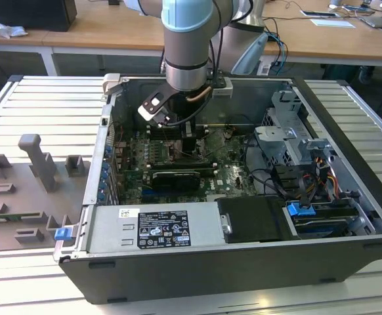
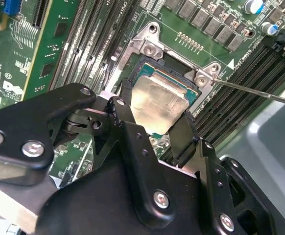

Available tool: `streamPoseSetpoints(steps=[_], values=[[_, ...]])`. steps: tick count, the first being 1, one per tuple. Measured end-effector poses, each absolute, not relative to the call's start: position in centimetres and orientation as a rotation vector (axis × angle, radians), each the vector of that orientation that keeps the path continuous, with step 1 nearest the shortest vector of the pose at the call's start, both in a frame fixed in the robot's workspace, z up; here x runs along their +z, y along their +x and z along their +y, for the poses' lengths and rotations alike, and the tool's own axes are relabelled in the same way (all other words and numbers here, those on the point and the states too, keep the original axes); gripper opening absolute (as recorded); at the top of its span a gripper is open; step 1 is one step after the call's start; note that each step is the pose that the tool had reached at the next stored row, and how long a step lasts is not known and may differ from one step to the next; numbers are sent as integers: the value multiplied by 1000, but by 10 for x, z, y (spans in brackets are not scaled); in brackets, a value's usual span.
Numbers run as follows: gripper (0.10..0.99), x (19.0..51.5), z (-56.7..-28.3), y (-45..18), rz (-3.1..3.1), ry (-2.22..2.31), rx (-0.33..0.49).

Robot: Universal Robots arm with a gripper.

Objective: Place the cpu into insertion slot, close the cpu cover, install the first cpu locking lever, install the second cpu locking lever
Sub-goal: 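Place the cpu into insertion slot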

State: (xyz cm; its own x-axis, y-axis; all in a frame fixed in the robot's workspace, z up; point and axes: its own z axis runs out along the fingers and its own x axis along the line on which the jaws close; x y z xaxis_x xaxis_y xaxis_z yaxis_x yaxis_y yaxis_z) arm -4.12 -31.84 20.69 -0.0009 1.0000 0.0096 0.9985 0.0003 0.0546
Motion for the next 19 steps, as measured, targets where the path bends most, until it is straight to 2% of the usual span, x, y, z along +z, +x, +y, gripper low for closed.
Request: streamPoseSetpoints(steps=[10, 11, 12, 16, 18, 19], values=[[545, 199, -318, -40, 2196, 2199, 69], [557, 199, -318, -40, 2196, 2199, 69], [620, 199, -318, -40, 2196, 2199, 69], [620, 201, -318, -40, 2196, 2199, 69], [604, 208, -318, -40, 2196, 2199, 69], [537, 209, -318, -40, 2196, 2199, 69]])
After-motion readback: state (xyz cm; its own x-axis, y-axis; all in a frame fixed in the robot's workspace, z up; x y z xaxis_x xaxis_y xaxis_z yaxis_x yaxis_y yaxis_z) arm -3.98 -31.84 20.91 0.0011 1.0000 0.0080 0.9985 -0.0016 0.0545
